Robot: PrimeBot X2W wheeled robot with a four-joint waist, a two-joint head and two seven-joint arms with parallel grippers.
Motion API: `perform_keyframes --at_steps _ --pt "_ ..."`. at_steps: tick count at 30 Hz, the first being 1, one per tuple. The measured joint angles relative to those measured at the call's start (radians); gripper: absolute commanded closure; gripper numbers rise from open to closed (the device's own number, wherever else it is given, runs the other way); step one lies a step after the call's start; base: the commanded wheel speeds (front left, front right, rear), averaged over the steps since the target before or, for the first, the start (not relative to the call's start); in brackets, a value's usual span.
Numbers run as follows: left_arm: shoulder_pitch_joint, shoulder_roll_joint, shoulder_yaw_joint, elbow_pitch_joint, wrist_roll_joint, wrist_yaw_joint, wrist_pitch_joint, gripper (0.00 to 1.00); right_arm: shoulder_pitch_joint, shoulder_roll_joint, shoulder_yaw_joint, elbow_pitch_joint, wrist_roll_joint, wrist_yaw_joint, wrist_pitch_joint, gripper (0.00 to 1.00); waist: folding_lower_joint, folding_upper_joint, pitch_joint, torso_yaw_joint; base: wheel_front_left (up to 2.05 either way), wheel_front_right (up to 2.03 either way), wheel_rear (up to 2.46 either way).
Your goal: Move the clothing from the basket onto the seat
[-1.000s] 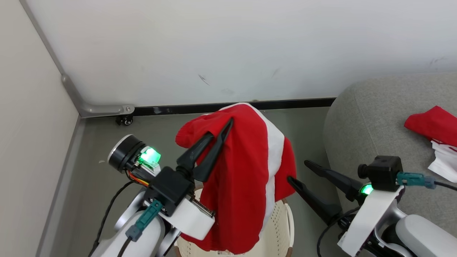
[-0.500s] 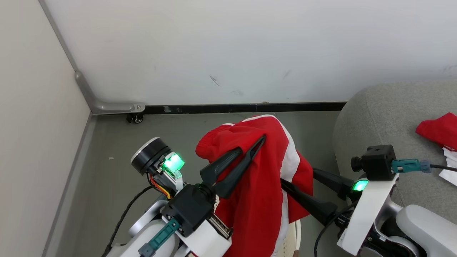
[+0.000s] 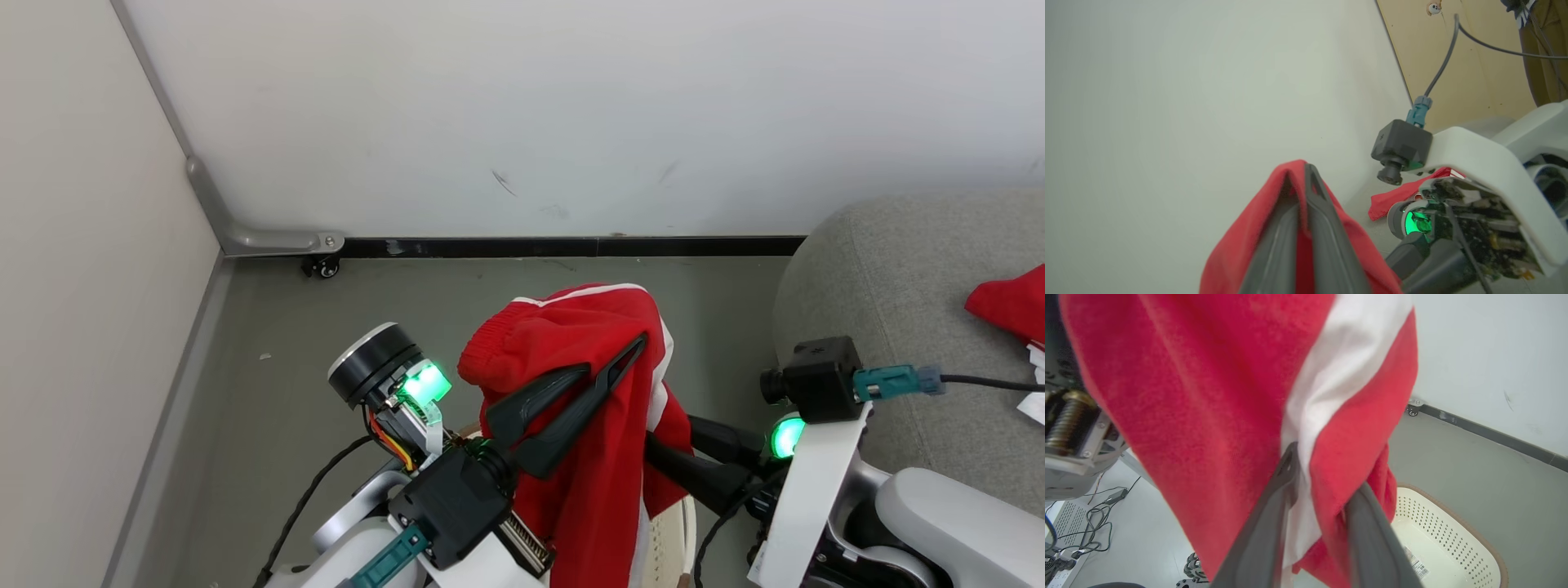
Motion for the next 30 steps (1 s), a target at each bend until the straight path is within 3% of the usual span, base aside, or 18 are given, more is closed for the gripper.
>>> perform_keyframes --at_steps 1,4,21,22,24,25,27,30 --pt "0.0 0.0 0.0 0.0 -0.002 -0.001 0.0 1.0 -0.008 0.0 0.008 -0.001 0.0 0.0 -0.006 0.69 0.0 0.0 0.001 0.0 0.0 0.0 0.0" --pt "0.0 0.002 0.004 0.005 -0.017 -0.008 0.001 1.0 -0.026 0.001 0.037 -0.008 -0.001 0.0 -0.019 1.0 0.0 0.0 0.004 0.0 0.0 0.0 0.0" --pt "0.076 0.046 0.126 0.185 -0.133 0.022 0.072 1.0 -0.049 -0.081 0.042 0.023 -0.003 0.0 -0.19 1.0 0.0 0.0 0.013 -0.041 0.0 0.0 0.0" --pt "0.079 0.046 0.129 0.189 -0.135 0.026 0.072 0.93 -0.049 -0.085 0.036 0.029 -0.005 0.0 -0.202 1.0 0.0 0.0 0.013 -0.044 0.0 0.0 0.0" --pt "0.085 0.046 0.134 0.194 -0.144 0.028 0.072 0.64 -0.049 -0.093 0.026 0.048 -0.014 0.0 -0.224 1.0 0.0 0.0 0.014 -0.051 0.0 0.0 0.0" --pt "0.087 0.045 0.138 0.198 -0.153 0.029 0.072 0.56 -0.049 -0.097 0.022 0.056 -0.018 0.0 -0.234 1.0 0.0 0.0 0.014 -0.055 0.0 0.0 0.0" --pt "0.087 0.043 0.144 0.202 -0.16 0.037 0.072 0.02 -0.048 -0.099 0.009 0.075 -0.021 0.0 -0.258 1.0 0.0 0.0 0.015 -0.061 0.0 0.0 0.0" --pt "0.087 0.043 0.152 0.207 -0.161 0.038 0.072 0.0 -0.048 -0.099 -0.006 0.091 -0.021 0.0 -0.281 1.0 0.0 0.0 0.016 -0.068 0.0 0.0 0.0"
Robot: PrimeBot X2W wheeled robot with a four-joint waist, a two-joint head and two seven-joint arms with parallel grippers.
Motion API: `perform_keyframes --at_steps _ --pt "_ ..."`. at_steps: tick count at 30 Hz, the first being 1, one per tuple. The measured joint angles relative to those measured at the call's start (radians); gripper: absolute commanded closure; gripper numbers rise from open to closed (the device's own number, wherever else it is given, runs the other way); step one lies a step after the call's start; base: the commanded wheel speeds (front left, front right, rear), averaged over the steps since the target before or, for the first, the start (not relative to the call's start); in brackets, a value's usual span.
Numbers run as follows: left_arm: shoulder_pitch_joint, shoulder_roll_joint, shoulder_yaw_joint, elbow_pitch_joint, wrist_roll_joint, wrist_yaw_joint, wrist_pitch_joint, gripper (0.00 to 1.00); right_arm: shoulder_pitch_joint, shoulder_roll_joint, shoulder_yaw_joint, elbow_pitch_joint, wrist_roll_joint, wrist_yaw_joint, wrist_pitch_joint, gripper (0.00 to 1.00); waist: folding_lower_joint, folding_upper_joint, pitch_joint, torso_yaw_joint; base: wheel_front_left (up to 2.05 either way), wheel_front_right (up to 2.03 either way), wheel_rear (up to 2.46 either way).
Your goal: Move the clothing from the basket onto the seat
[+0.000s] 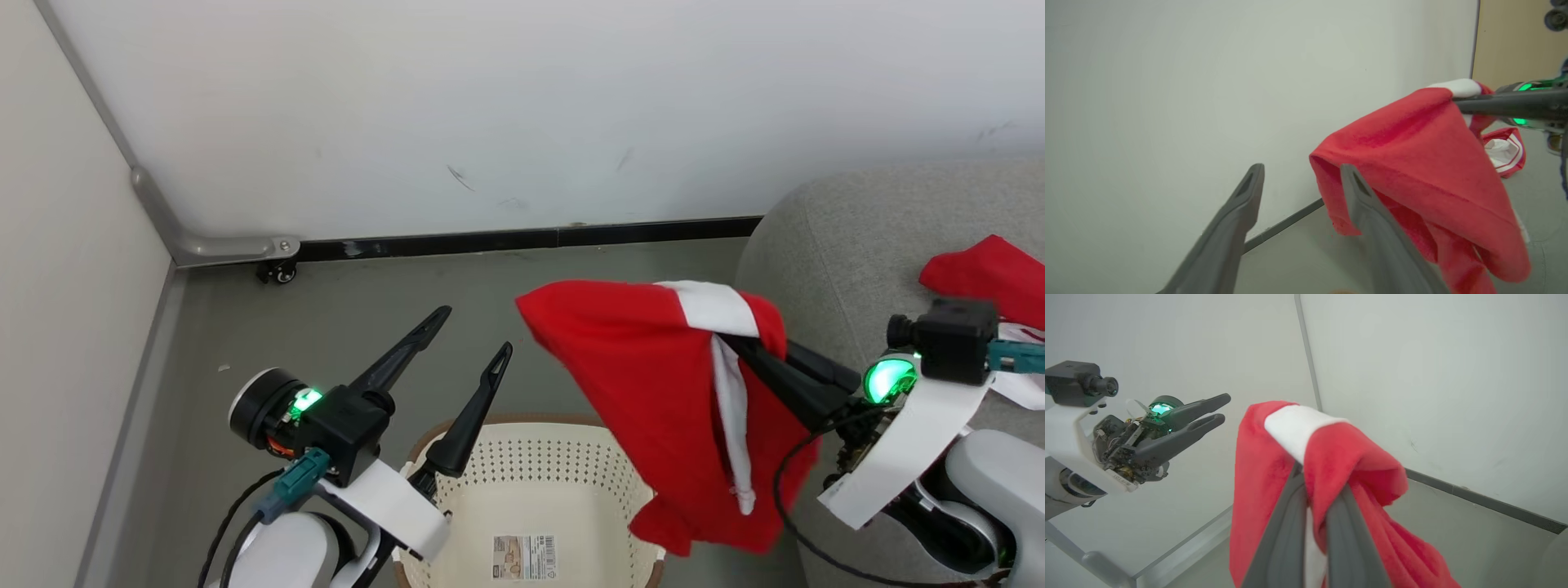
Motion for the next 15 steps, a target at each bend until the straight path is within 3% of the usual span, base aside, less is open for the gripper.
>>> perform_keyframes --at_steps 15 --pt "0.016 -0.01 0.089 0.033 -0.044 0.061 -0.018 0.0 0.066 -0.048 -0.11 0.074 -0.006 0.0 -0.087 1.0 0.0 0.0 0.001 -0.06 0.0 0.0 0.0"
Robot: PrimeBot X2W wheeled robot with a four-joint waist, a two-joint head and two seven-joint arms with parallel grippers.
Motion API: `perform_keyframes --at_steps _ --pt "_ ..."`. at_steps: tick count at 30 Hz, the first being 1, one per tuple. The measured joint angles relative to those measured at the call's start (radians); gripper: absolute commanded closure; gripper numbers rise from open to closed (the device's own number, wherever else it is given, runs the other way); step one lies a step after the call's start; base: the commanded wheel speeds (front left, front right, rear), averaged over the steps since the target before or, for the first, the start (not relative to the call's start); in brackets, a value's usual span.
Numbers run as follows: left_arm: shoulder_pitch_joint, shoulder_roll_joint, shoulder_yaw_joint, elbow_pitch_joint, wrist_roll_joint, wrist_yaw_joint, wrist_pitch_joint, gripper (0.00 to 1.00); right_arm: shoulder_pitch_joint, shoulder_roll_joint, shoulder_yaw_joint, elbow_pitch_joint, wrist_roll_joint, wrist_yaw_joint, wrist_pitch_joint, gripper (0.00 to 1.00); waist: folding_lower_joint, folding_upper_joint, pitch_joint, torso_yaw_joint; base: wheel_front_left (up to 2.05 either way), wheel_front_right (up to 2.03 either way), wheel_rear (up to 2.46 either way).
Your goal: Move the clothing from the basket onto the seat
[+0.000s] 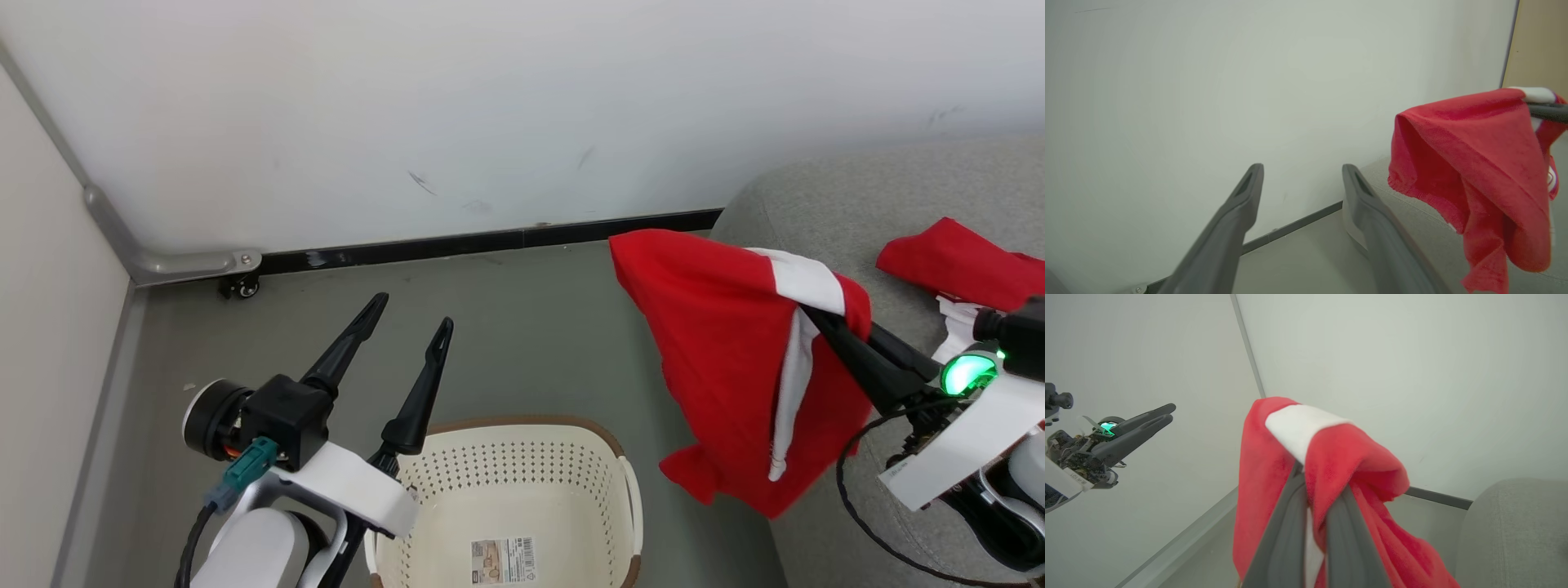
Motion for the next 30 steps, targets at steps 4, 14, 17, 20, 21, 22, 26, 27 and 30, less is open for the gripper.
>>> perform_keyframes --at_steps 4,14,17,20,21,22,26,27,30 --pt "0.007 -0.007 0.009 0.015 -0.012 0.008 -0.01 0.0 0.052 -0.011 -0.041 0.016 -0.001 0.0 -0.006 1.0 0.0 0.0 -0.004 -0.025 0.0 0.0 0.0" --pt "0.008 -0.033 0.017 0.034 -0.024 0.017 -0.024 0.0 0.2 -0.008 -0.167 0.044 -0.003 0.0 -0.014 1.0 0.0 0.0 -0.016 -0.102 0.0 0.0 0.0" --pt "0.013 -0.039 0.023 0.036 -0.024 0.02 -0.028 0.0 0.235 0.008 -0.212 0.044 -0.012 0.0 -0.014 1.0 0.0 0.0 -0.02 -0.127 0.0 0.0 0.0" --pt "0.025 -0.043 0.027 0.038 -0.027 0.026 -0.031 0.0 0.26 0.029 -0.263 0.039 -0.021 0.0 -0.014 1.0 0.0 0.0 -0.023 -0.152 0.0 0.0 0.0" --pt "0.027 -0.043 0.03 0.039 -0.03 0.026 -0.034 0.0 0.268 0.035 -0.28 0.038 -0.029 0.0 -0.014 1.0 0.0 0.0 -0.023 -0.16 0.0 0.0 0.0" --pt "0.027 -0.043 0.032 0.039 -0.031 0.027 -0.036 0.0 0.274 0.04 -0.294 0.038 -0.035 0.0 -0.014 1.0 0.0 0.0 -0.024 -0.168 0.0 0.0 0.0" --pt "0.03 -0.044 0.043 0.039 -0.031 0.037 -0.037 0.0 0.301 0.057 -0.35 0.037 -0.066 0.0 -0.014 1.0 0.0 0.0 -0.027 -0.198 0.0 0.0 0.0" --pt "0.033 -0.043 0.045 0.038 -0.031 0.039 -0.038 0.0 0.305 0.059 -0.361 0.038 -0.073 0.0 -0.014 1.0 0.0 0.0 -0.027 -0.205 0.0 0.0 0.0" --pt "0.05 -0.041 0.053 0.036 -0.031 0.049 -0.038 0.0 0.306 0.061 -0.383 0.037 -0.085 0.0 -0.014 1.0 0.0 0.0 -0.027 -0.224 0.0 0.0 0.0"
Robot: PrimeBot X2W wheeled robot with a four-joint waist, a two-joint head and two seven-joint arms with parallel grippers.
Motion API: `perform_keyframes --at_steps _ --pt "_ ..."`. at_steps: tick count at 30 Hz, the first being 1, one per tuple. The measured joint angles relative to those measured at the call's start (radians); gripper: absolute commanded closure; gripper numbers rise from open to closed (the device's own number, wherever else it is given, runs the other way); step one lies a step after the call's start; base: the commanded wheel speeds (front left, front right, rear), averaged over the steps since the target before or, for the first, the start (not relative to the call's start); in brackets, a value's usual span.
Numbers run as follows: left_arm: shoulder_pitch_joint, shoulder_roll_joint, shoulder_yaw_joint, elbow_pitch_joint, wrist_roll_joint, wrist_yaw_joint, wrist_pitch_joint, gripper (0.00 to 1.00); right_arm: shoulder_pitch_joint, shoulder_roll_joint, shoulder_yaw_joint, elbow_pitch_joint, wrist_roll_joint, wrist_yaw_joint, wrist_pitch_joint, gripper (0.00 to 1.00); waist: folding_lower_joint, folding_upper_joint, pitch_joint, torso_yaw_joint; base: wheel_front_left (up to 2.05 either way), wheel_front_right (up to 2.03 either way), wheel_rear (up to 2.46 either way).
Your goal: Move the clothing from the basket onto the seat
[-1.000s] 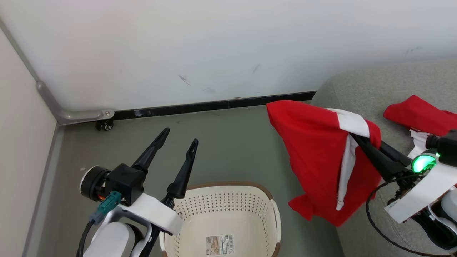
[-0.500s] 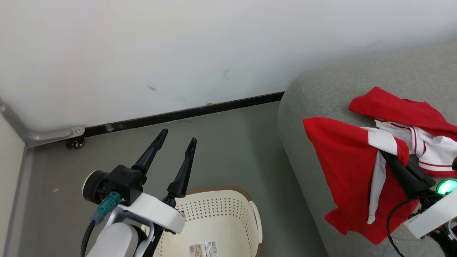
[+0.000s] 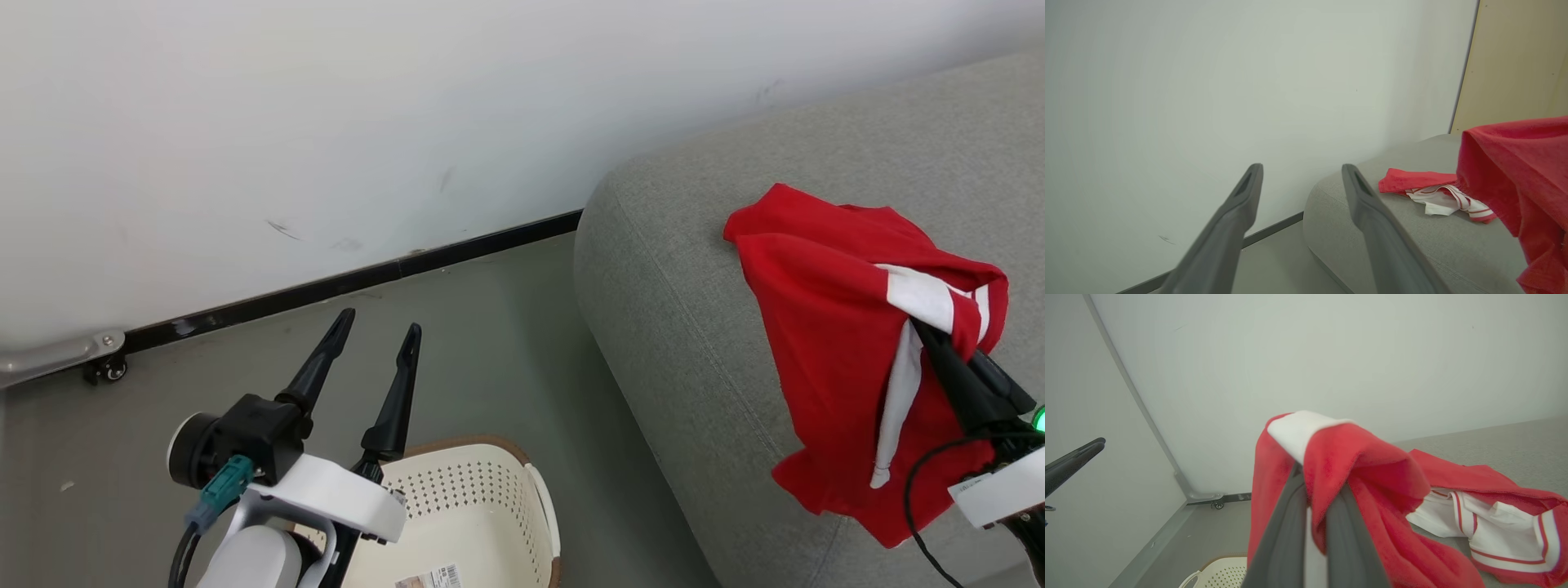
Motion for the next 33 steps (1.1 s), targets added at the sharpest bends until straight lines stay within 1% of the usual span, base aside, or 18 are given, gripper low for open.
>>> perform_keyframes --at_steps 7,15,21,29,33 --pt "0.02 0.021 0.025 -0.032 0.01 0.021 -0.007 0.0 -0.028 0.0 -0.05 0.002 -0.021 0.0 0.0 1.0 0.0 0.0 0.012 -0.027 0.0 0.0 0.0" --pt "0.04 0.044 0.035 -0.07 0.021 0.03 -0.007 0.0 -0.137 -0.028 -0.114 0.044 -0.023 0.0 -0.001 1.0 0.0 0.0 0.037 -0.021 0.0 0.0 0.0" --pt "0.045 0.053 0.038 -0.102 0.027 0.034 -0.007 0.0 -0.225 -0.043 -0.158 0.108 -0.03 0.0 0.022 1.0 0.0 0.0 0.054 -0.003 0.0 0.0 0.0" --pt "0.057 0.079 0.04 -0.151 0.052 0.039 -0.007 0.0 -0.342 -0.04 -0.194 0.208 -0.049 0.0 0.081 1.0 0.0 0.0 0.082 0.026 0.0 0.0 0.0" --pt "0.057 0.091 0.04 -0.182 0.062 0.046 0.003 0.0 -0.406 -0.013 -0.221 0.293 -0.059 0.0 0.108 1.0 0.0 0.0 0.103 0.043 0.0 0.0 0.0"
